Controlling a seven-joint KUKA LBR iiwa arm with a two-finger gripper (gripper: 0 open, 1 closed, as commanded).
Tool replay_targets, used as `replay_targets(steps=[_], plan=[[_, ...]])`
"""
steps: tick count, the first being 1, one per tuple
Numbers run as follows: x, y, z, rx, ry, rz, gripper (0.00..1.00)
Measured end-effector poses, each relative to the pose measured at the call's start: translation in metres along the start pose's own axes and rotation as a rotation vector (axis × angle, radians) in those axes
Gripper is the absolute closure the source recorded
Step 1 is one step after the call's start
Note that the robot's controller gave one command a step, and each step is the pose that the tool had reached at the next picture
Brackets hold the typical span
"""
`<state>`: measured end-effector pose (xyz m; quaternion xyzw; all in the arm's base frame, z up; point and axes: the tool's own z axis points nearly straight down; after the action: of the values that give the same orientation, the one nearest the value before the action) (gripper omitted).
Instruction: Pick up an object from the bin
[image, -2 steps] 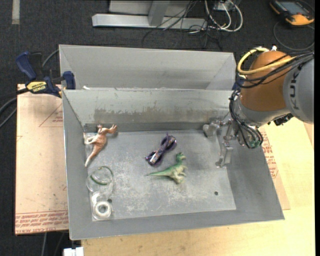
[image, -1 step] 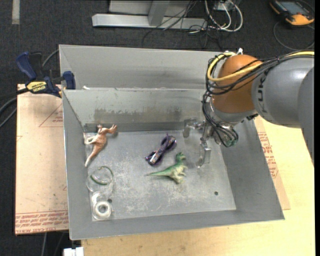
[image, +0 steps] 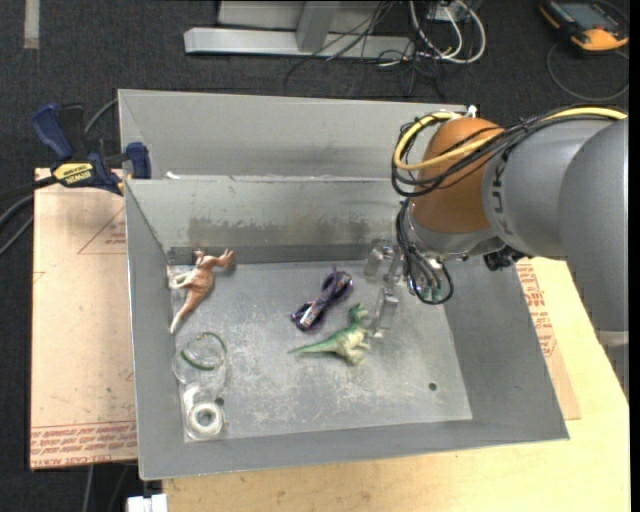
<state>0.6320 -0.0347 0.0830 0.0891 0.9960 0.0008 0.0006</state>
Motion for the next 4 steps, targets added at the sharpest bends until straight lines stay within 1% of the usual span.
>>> replay_targets(steps=[1, 2, 3, 4], plan=[[0.000, 0.003, 0.001, 0.000, -0.001, 0.070, 0.00], [-0.001, 0.069, -0.016, -0.005, -0.005, 0.014, 0.00], [0.013, 0.067, 0.003, -0.001, -0.003, -0.122, 0.00], [0.023, 0.088, 0.008, -0.007, -0.023, -0.315, 1.00]])
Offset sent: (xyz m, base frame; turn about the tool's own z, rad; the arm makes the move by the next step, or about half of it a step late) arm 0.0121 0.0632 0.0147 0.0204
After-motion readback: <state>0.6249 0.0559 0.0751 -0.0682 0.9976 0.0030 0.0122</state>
